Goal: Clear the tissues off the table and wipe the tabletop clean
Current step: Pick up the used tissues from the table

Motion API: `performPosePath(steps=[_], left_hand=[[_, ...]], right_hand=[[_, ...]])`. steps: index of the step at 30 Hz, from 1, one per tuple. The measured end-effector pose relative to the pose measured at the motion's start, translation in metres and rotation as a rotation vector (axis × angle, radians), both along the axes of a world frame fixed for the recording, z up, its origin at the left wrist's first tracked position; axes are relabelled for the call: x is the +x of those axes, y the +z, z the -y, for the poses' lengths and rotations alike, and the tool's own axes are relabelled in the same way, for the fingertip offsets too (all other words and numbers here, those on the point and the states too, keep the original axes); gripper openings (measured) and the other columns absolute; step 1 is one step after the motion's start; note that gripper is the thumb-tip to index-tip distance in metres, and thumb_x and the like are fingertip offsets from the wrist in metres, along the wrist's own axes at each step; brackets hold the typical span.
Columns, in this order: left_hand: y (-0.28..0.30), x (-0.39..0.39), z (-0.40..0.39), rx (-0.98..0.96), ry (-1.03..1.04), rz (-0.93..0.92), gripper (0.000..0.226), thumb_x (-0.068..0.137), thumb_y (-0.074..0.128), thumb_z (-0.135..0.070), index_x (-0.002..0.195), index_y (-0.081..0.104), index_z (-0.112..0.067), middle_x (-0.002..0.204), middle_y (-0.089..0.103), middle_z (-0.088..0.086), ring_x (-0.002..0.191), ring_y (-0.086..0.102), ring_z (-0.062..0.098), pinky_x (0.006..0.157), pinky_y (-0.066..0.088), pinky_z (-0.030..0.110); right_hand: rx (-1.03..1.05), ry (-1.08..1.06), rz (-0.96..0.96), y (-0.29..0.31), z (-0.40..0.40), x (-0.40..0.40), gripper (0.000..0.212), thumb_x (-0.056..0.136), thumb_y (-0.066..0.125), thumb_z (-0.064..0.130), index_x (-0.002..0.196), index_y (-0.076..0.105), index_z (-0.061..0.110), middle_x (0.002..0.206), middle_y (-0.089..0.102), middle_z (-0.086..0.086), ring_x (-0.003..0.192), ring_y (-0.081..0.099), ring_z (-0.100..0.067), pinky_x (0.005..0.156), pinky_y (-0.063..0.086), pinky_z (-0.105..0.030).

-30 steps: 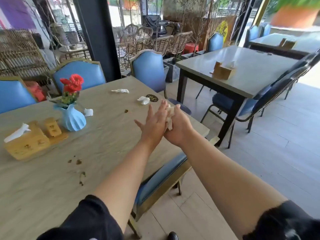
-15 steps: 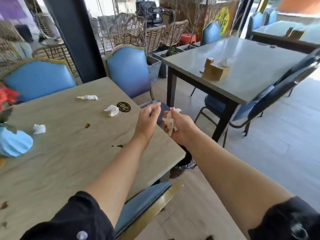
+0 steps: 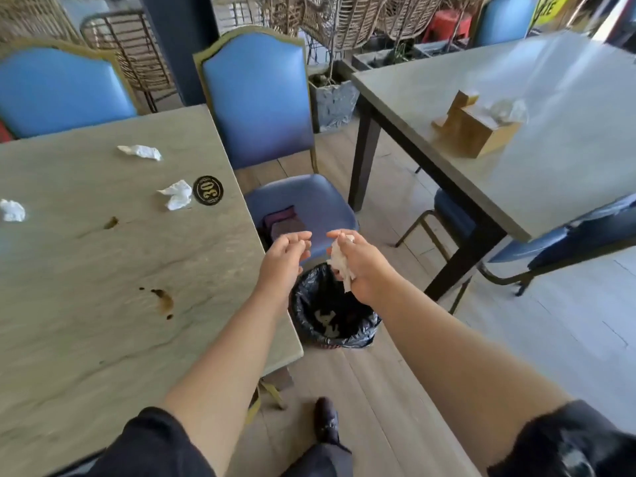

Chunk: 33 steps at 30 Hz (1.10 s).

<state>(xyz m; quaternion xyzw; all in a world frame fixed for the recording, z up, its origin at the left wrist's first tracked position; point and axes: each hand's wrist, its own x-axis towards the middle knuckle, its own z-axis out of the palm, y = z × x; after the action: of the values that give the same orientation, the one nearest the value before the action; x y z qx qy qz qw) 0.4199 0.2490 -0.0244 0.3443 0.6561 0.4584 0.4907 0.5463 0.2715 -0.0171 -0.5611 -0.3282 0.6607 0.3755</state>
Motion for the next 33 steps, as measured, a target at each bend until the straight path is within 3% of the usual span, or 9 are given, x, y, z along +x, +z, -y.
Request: performPosePath(steps=[3, 11, 15, 18, 21, 24, 28, 31, 33], left_hand=[[-0.034, 0.01, -0.027, -0.069, 0.073, 0.028, 0.023, 0.096, 0.046, -0.016, 0.091, 0.065, -0.028, 0.096, 0.066, -0.008, 0.09, 0.062, 0.008, 0.085, 0.046, 0.029], [-0.147, 0.036, -0.106, -0.286, 0.235, 0.138, 0.025, 0.097, 0.043, -0.011, 0.09, 0.063, -0.024, 0.097, 0.064, 0.0, 0.083, 0.059, 0.011, 0.073, 0.043, 0.024], [-0.197, 0.045, -0.132, -0.382, 0.304, 0.127, 0.025, 0.097, 0.044, -0.013, 0.088, 0.063, -0.027, 0.102, 0.067, -0.001, 0.089, 0.062, 0.013, 0.08, 0.045, 0.029], [-0.228, 0.043, -0.146, -0.419, 0.32, 0.069, 0.025, 0.097, 0.045, -0.016, 0.088, 0.064, -0.03, 0.104, 0.069, -0.003, 0.094, 0.064, 0.013, 0.078, 0.046, 0.031], [-0.249, 0.038, -0.157, -0.446, 0.347, 0.015, 0.027, 0.097, 0.046, -0.016, 0.085, 0.064, -0.032, 0.101, 0.069, -0.004, 0.093, 0.064, 0.014, 0.082, 0.049, 0.033], [-0.254, 0.036, -0.164, -0.457, 0.389, -0.003, 0.029, 0.096, 0.046, -0.012, 0.085, 0.064, -0.032, 0.103, 0.068, 0.0, 0.092, 0.062, 0.016, 0.087, 0.049, 0.035], [-0.228, 0.036, -0.175, -0.426, 0.417, -0.068, 0.024, 0.097, 0.046, -0.018, 0.091, 0.064, -0.034, 0.1, 0.065, -0.009, 0.1, 0.063, 0.018, 0.092, 0.05, 0.04], [-0.194, 0.035, -0.185, -0.36, 0.391, -0.149, 0.022, 0.098, 0.045, -0.019, 0.102, 0.065, -0.028, 0.111, 0.065, -0.008, 0.108, 0.061, 0.016, 0.096, 0.049, 0.039], [-0.17, 0.032, -0.192, -0.311, 0.372, -0.2, 0.023, 0.098, 0.045, -0.018, 0.099, 0.064, -0.032, 0.111, 0.064, -0.007, 0.107, 0.06, 0.015, 0.095, 0.048, 0.038]], right_hand=[[-0.072, 0.024, 0.029, -0.037, -0.035, 0.009, 0.026, 0.103, 0.039, 0.025, 0.084, 0.057, 0.025, 0.082, 0.053, -0.003, 0.059, 0.045, -0.015, 0.053, 0.035, -0.026], [-0.23, 0.123, 0.117, -0.137, -0.126, 0.014, 0.02, 0.1, 0.041, 0.018, 0.089, 0.058, 0.02, 0.074, 0.053, 0.002, 0.054, 0.047, -0.011, 0.044, 0.037, -0.02], [-0.318, 0.183, 0.075, -0.185, -0.156, 0.013, 0.017, 0.101, 0.044, 0.019, 0.1, 0.061, 0.018, 0.078, 0.057, -0.001, 0.067, 0.055, -0.015, 0.062, 0.046, -0.026], [-0.376, 0.237, 0.065, -0.215, -0.173, 0.018, 0.021, 0.101, 0.046, 0.015, 0.117, 0.06, 0.015, 0.08, 0.057, -0.003, 0.068, 0.054, -0.014, 0.061, 0.046, -0.024], [-0.41, 0.361, 0.172, -0.236, -0.191, 0.026, 0.032, 0.097, 0.054, 0.015, 0.129, 0.059, 0.021, 0.107, 0.059, -0.003, 0.089, 0.053, -0.013, 0.073, 0.043, -0.025], [-0.423, 0.45, 0.228, -0.24, -0.206, 0.033, 0.037, 0.096, 0.056, 0.015, 0.131, 0.058, 0.027, 0.121, 0.055, 0.002, 0.107, 0.048, -0.014, 0.085, 0.032, -0.029], [-0.365, 0.487, 0.285, -0.216, -0.222, 0.033, 0.025, 0.099, 0.05, 0.017, 0.117, 0.064, 0.024, 0.128, 0.061, -0.012, 0.084, 0.054, -0.016, 0.068, 0.043, -0.024], [-0.278, 0.523, 0.332, -0.191, -0.237, 0.027, 0.024, 0.099, 0.047, 0.016, 0.113, 0.066, 0.021, 0.105, 0.066, -0.006, 0.092, 0.056, -0.025, 0.073, 0.047, -0.029], [-0.202, 0.562, 0.331, -0.171, -0.248, 0.018, 0.025, 0.099, 0.045, 0.015, 0.112, 0.066, 0.021, 0.087, 0.057, 0.001, 0.075, 0.048, -0.015, 0.065, 0.041, -0.024]])
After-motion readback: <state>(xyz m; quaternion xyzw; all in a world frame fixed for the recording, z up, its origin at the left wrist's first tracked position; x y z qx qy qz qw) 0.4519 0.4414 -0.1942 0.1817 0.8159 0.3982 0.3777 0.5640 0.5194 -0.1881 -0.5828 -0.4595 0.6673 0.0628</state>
